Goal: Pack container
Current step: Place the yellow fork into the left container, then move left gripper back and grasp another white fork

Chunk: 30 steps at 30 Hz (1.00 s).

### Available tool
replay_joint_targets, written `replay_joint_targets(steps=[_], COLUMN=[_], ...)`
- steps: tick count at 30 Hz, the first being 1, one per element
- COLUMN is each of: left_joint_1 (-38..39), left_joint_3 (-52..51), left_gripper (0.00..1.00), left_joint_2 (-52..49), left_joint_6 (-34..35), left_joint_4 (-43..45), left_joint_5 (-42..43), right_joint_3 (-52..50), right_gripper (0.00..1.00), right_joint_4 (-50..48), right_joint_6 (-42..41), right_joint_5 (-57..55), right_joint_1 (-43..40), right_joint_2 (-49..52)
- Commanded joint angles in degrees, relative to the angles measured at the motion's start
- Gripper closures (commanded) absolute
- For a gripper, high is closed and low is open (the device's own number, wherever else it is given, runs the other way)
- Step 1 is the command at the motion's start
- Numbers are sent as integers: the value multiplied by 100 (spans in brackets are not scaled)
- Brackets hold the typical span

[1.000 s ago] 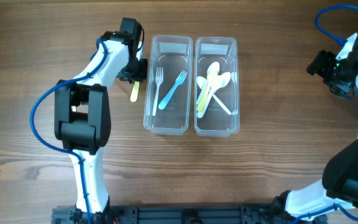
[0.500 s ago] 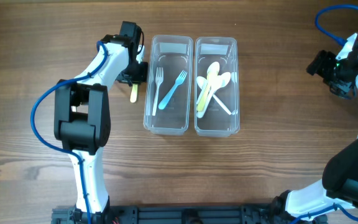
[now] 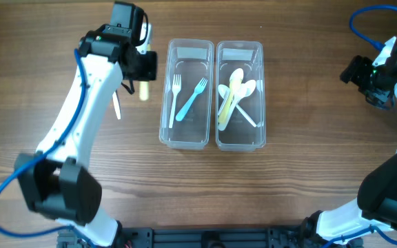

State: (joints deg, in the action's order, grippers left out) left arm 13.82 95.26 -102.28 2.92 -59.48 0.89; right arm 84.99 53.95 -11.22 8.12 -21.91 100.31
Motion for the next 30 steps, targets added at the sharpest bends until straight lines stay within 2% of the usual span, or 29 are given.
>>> replay_joint_targets(steps=[1,4,8,12,15,18,19,20,21,23,26,30], left_joint_1=[452,813,1130,1169,1167,1167,1167,1150,1084,758,94,-833], left_joint_3=[4,-133,-153,-153,-96,269,354,367,367,365,302,-190], left_gripper=[83,82,81,79,76,65,60,51,42,36,37,39], left_joint_2=[2,-317,-962,-1388,-1285,-713,-455,-240,46,341,229,-400], left_joint_6=[516,831,850,1001,999,1003,1003,1003,1001,1001,1003,1001], left_joint_4=[92,365,544,619,584,201,125,105,63,-162,-498,-208], left_joint_5=[614,614,612,614,584,168,-205,-505,-909,-1414,-1248,-647], right_joint_3=[-17,-17,-17,-17,-17,-17,-17,-17,-17,-17,-17,-17], right_gripper=[23,23,23,23,23,23,22,22,19,19,18,18], right_joint_4=[-39,-59,-61,-59,-59,-61,-61,-63,-63,-76,-79,-83], right_joint_6=[68,70,70,70,70,72,72,72,74,70,57,55], right_joint_5=[48,48,48,48,48,46,46,46,48,48,50,50], right_joint_1=[20,20,20,20,20,20,20,20,20,20,20,20], right_joint_2=[52,52,52,52,52,52,52,52,52,52,52,52])
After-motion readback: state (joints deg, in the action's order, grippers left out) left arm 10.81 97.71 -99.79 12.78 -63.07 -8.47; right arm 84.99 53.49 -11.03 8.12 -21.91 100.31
